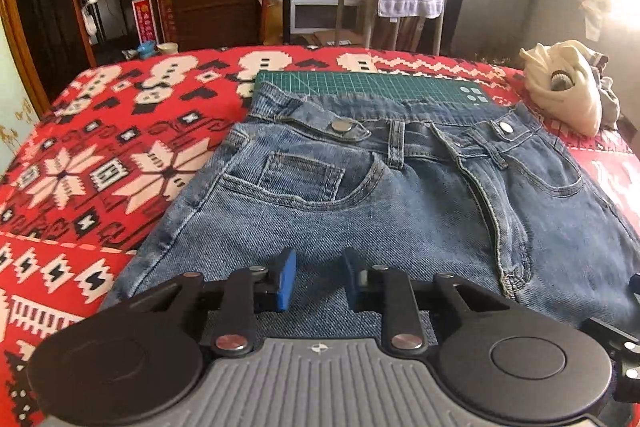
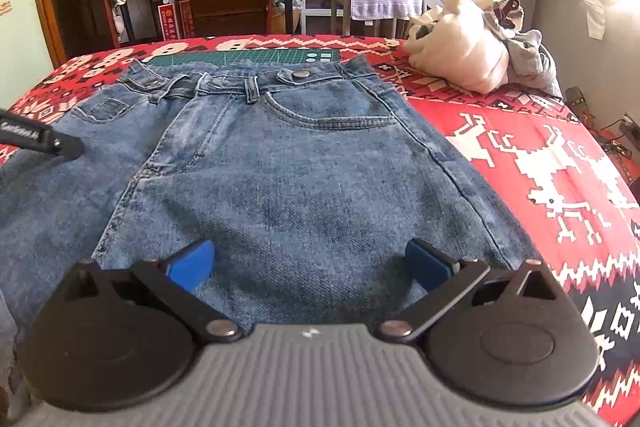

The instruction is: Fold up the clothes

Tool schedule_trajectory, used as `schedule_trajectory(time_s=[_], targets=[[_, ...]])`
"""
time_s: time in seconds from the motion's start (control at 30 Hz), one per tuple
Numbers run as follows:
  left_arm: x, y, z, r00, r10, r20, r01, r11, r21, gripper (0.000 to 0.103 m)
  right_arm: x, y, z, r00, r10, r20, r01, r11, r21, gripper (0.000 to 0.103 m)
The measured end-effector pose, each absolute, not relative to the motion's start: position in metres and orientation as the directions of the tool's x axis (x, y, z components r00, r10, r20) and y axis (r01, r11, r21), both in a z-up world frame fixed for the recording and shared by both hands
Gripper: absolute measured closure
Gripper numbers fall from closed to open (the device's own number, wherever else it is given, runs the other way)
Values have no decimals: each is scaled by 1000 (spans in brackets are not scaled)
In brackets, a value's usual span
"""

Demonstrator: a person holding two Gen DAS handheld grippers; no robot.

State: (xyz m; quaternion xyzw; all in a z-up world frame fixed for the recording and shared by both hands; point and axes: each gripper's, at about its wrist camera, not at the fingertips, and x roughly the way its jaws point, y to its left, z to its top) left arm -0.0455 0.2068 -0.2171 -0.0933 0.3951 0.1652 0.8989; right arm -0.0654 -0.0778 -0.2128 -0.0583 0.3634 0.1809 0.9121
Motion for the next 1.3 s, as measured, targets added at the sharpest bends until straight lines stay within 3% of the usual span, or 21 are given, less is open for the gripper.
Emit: schedule_trajectory(time_s=[0.37,0.47,0.57,0.6,0.63,0.7,0.8,1.1,1.3], targets=[[-40,216,-215,636,184,-750,-346,936,-63,78,-64,-74,-183,717,339,-609,-385,921,59,1],[-37,215,-215,638,189,-747,-339,939,-51,78,-50,-69,-180,699,357,-620,-395,915,81,9],[-38,215,-214,636,189,-749,-343,938,-55,78,-36,-63,-183,693,343,-633,-392,918,69,35],[-39,215,-213,637,183,-749,-343,937,-62,78,-33,-61,-186,687,338,-643,-390,918,66,53],[-41,215,-212,638,173,-750,-342,937,-75,78,-30,-59,-188,680,334,-653,-389,919,64,78],[-45,215,-210,642,142,-754,-332,937,-107,78,-27,-55,-193,660,323,-678,-392,918,55,91],[-51,209,-209,635,95,-767,-310,940,-140,84,-31,-50,-196,646,331,-688,-422,906,41,91],[-90,182,-213,597,78,-798,-236,968,-82,84,-64,-55,-198,619,315,-719,-481,876,-31,90],[-114,181,-211,556,40,-830,-241,964,-115,84,-86,-74,-190,591,282,-756,-477,878,-45,89]])
